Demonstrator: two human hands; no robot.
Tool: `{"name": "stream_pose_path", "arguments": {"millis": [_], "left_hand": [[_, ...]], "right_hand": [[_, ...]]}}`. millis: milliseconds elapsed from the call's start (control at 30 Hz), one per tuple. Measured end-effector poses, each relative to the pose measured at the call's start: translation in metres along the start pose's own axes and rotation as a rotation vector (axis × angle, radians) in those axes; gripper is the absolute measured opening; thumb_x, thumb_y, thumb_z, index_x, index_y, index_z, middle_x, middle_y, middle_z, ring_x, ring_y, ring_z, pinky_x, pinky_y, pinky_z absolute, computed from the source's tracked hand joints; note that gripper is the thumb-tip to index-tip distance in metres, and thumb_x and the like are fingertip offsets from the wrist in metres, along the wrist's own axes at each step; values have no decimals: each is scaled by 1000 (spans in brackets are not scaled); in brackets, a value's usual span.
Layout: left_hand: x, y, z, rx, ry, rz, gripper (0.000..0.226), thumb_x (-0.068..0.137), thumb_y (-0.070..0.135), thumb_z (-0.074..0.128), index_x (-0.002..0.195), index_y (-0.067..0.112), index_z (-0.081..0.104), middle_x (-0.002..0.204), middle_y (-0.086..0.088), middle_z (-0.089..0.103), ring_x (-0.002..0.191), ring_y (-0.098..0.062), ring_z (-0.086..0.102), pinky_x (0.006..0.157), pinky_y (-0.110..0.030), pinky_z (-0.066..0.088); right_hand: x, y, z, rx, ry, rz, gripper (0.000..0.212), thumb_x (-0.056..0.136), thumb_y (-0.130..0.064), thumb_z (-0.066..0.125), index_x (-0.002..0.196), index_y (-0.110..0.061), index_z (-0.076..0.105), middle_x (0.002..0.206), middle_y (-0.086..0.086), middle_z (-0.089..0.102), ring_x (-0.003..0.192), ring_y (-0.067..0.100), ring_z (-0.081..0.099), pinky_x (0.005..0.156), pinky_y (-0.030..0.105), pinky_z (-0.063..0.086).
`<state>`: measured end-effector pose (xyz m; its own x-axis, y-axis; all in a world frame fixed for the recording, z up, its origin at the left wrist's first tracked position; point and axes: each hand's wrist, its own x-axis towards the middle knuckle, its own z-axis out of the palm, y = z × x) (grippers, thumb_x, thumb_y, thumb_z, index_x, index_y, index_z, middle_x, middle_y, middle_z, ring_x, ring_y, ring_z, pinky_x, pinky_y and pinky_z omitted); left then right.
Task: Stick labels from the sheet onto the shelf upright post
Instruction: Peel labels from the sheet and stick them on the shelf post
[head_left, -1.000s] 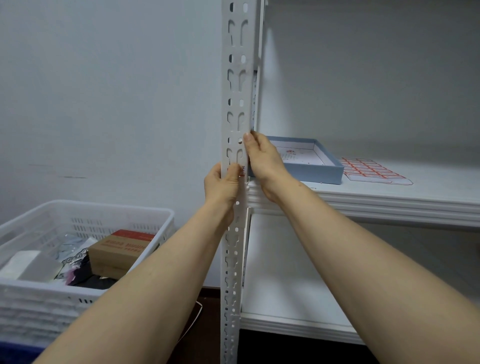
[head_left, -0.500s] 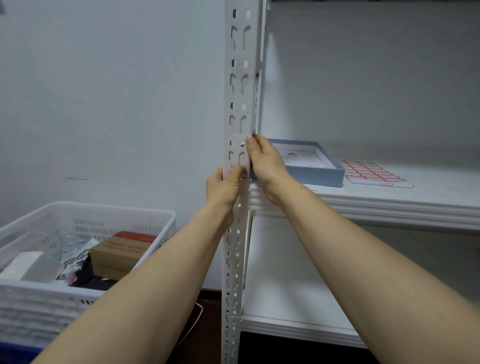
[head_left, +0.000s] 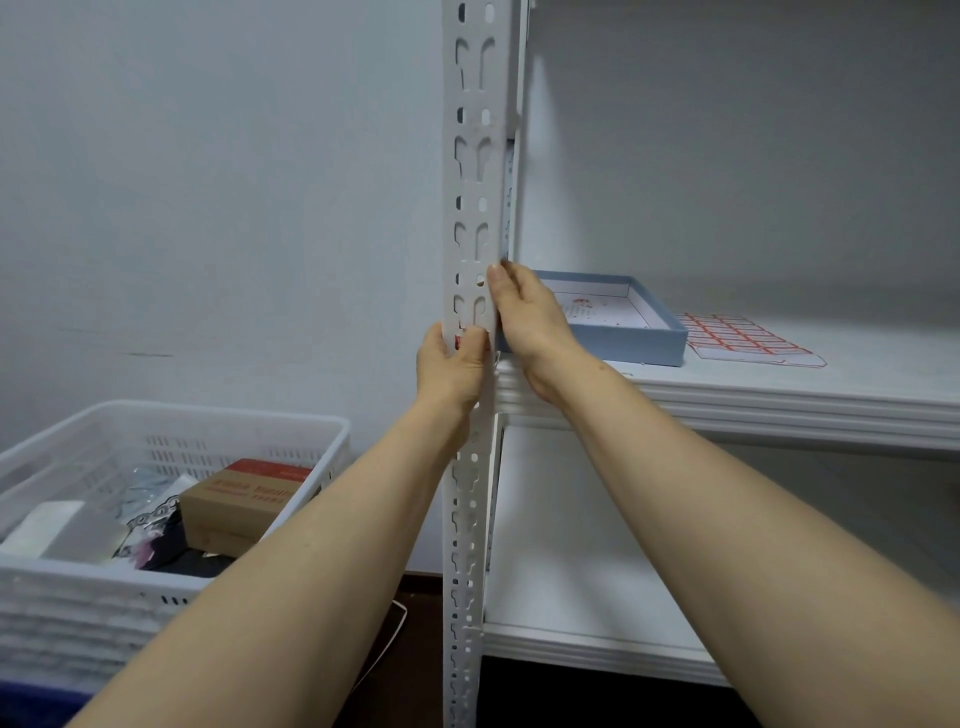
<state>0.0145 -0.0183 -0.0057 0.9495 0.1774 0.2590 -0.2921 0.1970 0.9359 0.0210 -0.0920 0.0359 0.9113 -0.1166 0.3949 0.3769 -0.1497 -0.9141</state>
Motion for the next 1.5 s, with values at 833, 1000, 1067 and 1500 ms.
{"name": "stream_pose_path", "arguments": {"millis": [833, 1000, 1067, 1500], "left_hand": [[0, 2, -10, -84, -44, -43, 17, 89, 16, 55, 73, 16, 61, 71, -1, 61, 66, -11, 57, 61, -17, 46], [-2, 3, -5, -45, -5, 3, 26, 89, 5, 50, 66, 15, 55, 53, 5, 53, 37, 3, 45, 37, -7, 34], [-2, 4, -4, -50, -4, 3, 25, 89, 5, 48, 67, 15, 55, 57, 2, 53, 36, 2, 45, 35, -8, 33], [5, 0, -31, -195, -246, -125, 48, 97, 34, 29, 101, 8, 69, 103, -13, 69, 91, -21, 62, 80, -27, 48]], "right_hand": [[3, 3, 1, 13, 12, -20, 36, 98, -35, 43, 128, -16, 50, 127, 4, 58, 119, 19, 54, 106, 40, 40], [4, 4, 1, 13, 9, -21, 36, 98, -35, 43, 128, -16, 50, 127, 3, 58, 119, 19, 53, 106, 40, 40], [5, 5, 1, 10, 13, -27, 36, 98, -36, 43, 128, -16, 50, 126, 4, 59, 118, 20, 54, 105, 40, 41], [-29, 18, -10, -557, 324, -729, 16, 83, -24, 66, 95, -15, 69, 91, 1, 62, 85, 18, 58, 84, 22, 41]]}}
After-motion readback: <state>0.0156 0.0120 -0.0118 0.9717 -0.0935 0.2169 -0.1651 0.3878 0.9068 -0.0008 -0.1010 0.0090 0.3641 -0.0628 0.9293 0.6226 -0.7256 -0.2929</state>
